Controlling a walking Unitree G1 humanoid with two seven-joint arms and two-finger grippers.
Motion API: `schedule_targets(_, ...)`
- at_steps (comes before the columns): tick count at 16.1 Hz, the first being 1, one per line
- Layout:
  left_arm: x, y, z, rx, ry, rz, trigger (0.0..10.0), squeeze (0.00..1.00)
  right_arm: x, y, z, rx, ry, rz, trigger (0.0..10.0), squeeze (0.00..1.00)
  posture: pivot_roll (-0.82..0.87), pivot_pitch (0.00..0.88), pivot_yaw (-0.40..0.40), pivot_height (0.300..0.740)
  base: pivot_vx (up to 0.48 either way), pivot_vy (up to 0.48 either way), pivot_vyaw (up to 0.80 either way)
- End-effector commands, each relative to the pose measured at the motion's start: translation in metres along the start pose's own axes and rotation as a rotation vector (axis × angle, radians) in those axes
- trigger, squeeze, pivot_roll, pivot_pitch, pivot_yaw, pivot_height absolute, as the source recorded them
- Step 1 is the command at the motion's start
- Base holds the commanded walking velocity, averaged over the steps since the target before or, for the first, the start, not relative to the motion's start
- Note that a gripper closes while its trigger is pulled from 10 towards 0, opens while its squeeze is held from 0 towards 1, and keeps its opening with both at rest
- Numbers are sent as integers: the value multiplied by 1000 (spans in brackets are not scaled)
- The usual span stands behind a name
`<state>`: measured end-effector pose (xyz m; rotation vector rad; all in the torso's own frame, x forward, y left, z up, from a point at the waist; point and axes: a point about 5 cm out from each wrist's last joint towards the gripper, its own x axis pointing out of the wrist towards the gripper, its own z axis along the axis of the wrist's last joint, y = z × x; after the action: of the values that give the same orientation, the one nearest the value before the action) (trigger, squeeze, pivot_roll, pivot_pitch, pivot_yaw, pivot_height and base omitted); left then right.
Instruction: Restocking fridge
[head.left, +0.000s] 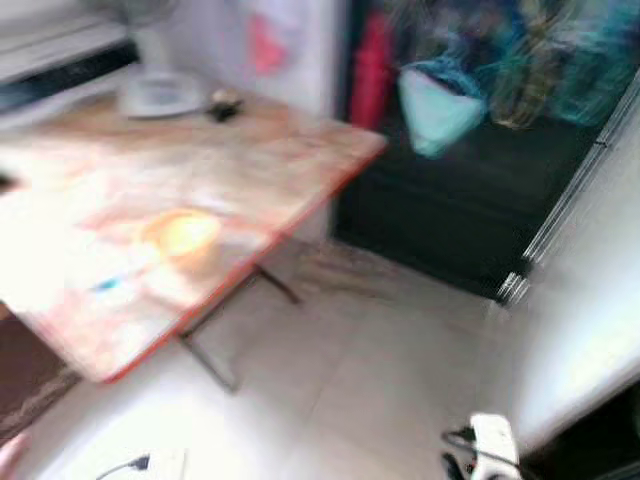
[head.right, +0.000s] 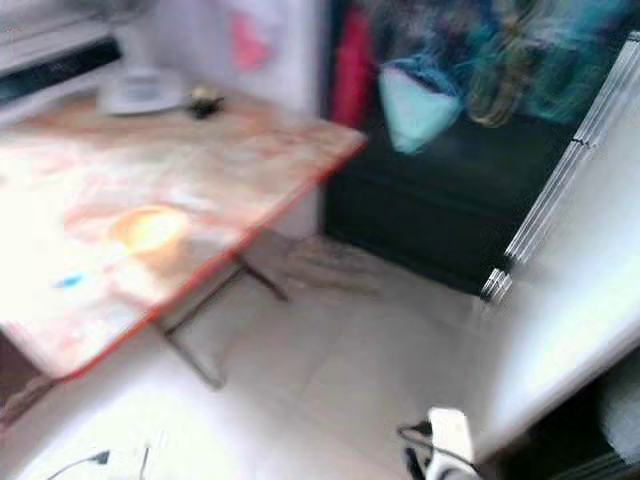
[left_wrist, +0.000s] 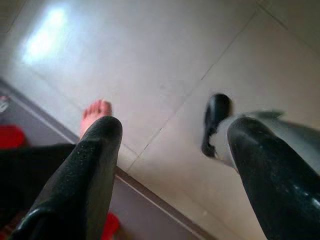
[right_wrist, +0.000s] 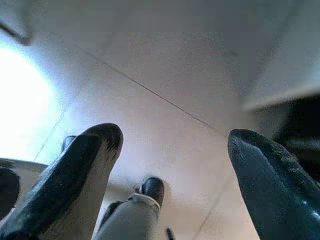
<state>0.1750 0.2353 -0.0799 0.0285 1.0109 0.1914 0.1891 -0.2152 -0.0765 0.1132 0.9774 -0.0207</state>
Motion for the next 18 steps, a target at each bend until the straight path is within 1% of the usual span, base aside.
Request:
schedule_targets(1, 0, -3, -3, 14, 6, -3, 10000, 0, -2, -6, -2, -13, 6, -16, 10000, 0, 58, 0, -21, 740, 0, 0, 800)
schedule_targets(2, 0, -3, -2, 29, -12, 0, 10000, 0, -2, -5, -3, -47, 12, -3, 10000, 0, 61, 0, -17, 740, 0, 0, 800)
schedule_targets(3, 0, -2, -1, 27, -26, 4, 10000, 0, -2, -5, -3, -61, 15, 3, 10000, 0, 64, 0, -14, 740, 0, 0, 800)
schedule_targets(6, -1, -1, 1, 34, -55, 20, 10000, 0, -2, -5, -3, -81, 14, 8, 10000, 0, 63, 0, -9, 740, 0, 0, 765)
schedule_targets(7, -1, 0, 2, 11, -80, 20, 10000, 0, -2, -4, -3, -66, 13, 5, 10000, 0, 68, 0, -5, 740, 0, 0, 0)
schedule_targets(8, -1, 1, 4, 11, -107, 32, 10000, 0, -2, -4, -3, -67, 12, 8, 10000, 0, 69, 0, -2, 740, 0, 0, 0)
schedule_targets(11, -5, 5, 14, 0, -246, 108, 10000, 0, -2, -4, -4, -67, 14, 6, 10000, 0, 74, 0, 8, 740, 0, 0, 0)
schedule_targets(12, -6, 5, 16, -13, -293, 123, 10000, 0, -2, -4, -5, -62, 18, 3, 10000, 0, 83, 5, 7, 740, 0, 0, 0)
schedule_targets(13, -7, 5, 18, -7, -318, 127, 10000, 0, -2, -5, -5, -62, 20, 2, 10000, 0, 83, 7, 7, 740, 0, 0, 0)
schedule_targets(14, -8, 4, 39, 6, -408, 114, 10000, 0, -2, -5, -6, -60, 23, 2, 10000, 0, 79, 13, 10, 740, 0, 0, 0)
schedule_targets(15, -14, 1, 84, -8, -587, 105, 10000, 0, -2, -5, -7, -58, 25, 2, 10000, 0, 77, 17, 14, 740, 0, 0, 0)
schedule_targets(16, -48, 1, 120, 218, -1055, 212, 10000, 0, -3, -6, -9, -48, 27, -1, 10000, 0, 78, 21, 16, 740, 0, 0, 0)
schedule_targets(17, -45, 1, 120, 200, -1025, 200, 10000, 0, -3, -6, -10, -40, 28, -3, 10000, 0, 77, 20, 17, 740, 0, 0, 0)
schedule_targets(18, -33, 0, 137, 59, -839, 135, 10000, 0, -4, -7, -13, -26, 31, -6, 10000, 0, 74, 23, 22, 740, 0, 0, 0)
